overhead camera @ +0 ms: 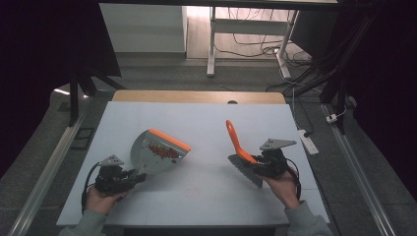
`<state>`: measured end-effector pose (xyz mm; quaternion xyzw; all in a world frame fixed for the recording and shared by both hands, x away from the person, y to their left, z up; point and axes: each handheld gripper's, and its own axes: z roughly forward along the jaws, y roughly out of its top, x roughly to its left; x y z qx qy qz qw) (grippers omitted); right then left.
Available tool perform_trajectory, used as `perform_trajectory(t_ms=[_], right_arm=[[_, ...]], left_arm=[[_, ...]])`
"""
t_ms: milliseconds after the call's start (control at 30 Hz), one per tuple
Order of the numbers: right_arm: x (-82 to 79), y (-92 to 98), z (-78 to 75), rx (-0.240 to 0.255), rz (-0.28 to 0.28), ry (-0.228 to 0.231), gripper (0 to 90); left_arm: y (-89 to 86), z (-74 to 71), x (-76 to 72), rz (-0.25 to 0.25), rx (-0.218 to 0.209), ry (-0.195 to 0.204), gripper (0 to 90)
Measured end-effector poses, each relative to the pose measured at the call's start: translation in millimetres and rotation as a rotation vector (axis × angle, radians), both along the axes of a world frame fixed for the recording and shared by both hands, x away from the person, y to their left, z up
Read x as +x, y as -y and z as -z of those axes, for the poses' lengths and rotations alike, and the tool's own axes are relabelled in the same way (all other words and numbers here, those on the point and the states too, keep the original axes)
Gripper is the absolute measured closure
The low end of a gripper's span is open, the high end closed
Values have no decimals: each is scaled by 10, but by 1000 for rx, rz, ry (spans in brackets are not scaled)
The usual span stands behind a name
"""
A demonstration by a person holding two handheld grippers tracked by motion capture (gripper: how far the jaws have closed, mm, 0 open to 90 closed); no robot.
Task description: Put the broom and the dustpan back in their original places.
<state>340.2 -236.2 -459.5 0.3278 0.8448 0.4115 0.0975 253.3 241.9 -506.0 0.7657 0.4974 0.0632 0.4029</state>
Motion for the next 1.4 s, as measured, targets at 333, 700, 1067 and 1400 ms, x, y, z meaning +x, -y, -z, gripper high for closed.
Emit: perform_trajectory(t_ms=[333,700,1067,1400], right_arm=[[-4,28,42,15,-11,-39,704],[-7,79,56,19,-9,-67,704],[-10,176,80,30,7,-106,704],[22,229,199,26,18,-189,704]], left_arm=[[-33,21,-43,-90,11,-17,619],[-86,60,-102,-194,27,-29,619],[-73,113,-110,-294,21,-51,619],[-60,186,-58,-336,19,-78,618]])
